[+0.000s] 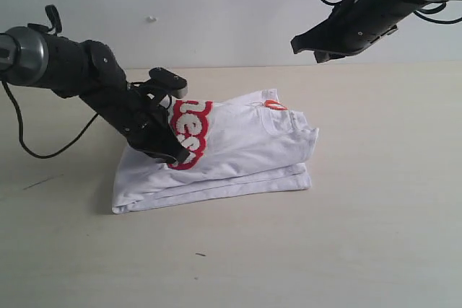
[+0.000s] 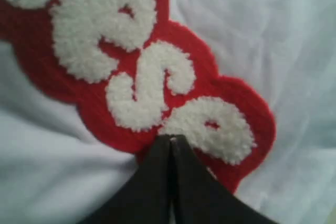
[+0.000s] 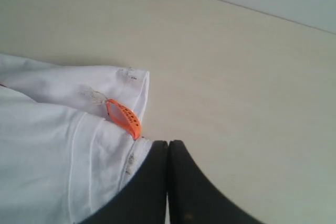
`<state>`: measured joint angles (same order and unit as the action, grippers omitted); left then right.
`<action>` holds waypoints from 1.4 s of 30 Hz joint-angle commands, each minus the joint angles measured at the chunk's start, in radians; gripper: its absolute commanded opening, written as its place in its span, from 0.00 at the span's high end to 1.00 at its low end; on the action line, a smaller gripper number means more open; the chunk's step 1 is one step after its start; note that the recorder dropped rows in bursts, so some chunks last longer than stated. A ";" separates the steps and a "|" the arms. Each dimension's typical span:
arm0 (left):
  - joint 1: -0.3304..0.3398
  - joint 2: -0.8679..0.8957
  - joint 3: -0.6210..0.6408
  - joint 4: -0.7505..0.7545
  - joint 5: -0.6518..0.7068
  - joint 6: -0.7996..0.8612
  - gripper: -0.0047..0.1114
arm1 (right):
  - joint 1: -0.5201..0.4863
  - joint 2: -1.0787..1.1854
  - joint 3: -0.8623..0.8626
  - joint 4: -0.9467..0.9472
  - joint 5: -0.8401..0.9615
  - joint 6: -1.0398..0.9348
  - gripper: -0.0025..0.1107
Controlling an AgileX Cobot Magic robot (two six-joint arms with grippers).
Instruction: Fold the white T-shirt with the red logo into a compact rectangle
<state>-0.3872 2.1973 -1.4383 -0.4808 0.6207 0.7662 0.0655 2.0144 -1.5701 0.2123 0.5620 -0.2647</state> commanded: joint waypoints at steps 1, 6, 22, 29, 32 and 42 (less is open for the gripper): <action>0.047 0.014 0.008 0.163 0.068 -0.100 0.96 | -0.004 -0.019 -0.003 -0.004 0.013 0.004 0.98; 0.079 -0.020 0.008 0.141 0.081 -0.096 0.96 | -0.004 -0.042 -0.003 -0.004 0.028 0.004 0.98; 0.115 -0.154 0.008 -0.053 -0.013 -0.033 0.96 | -0.004 -0.058 0.043 0.043 -0.022 -0.004 0.98; 0.162 -0.084 0.078 -0.062 -0.202 -0.232 0.96 | -0.002 -0.058 0.100 0.043 -0.097 -0.004 0.98; 0.107 -0.043 0.078 -0.102 -0.192 -0.090 0.96 | -0.002 -0.058 0.100 0.045 -0.095 -0.004 0.98; 0.038 0.012 0.078 -0.111 -0.062 0.041 0.96 | -0.002 -0.058 0.100 0.048 -0.062 -0.004 0.98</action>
<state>-0.3201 2.1848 -1.3713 -0.5867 0.4548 0.7789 0.0655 1.9672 -1.4743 0.2570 0.4875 -0.2646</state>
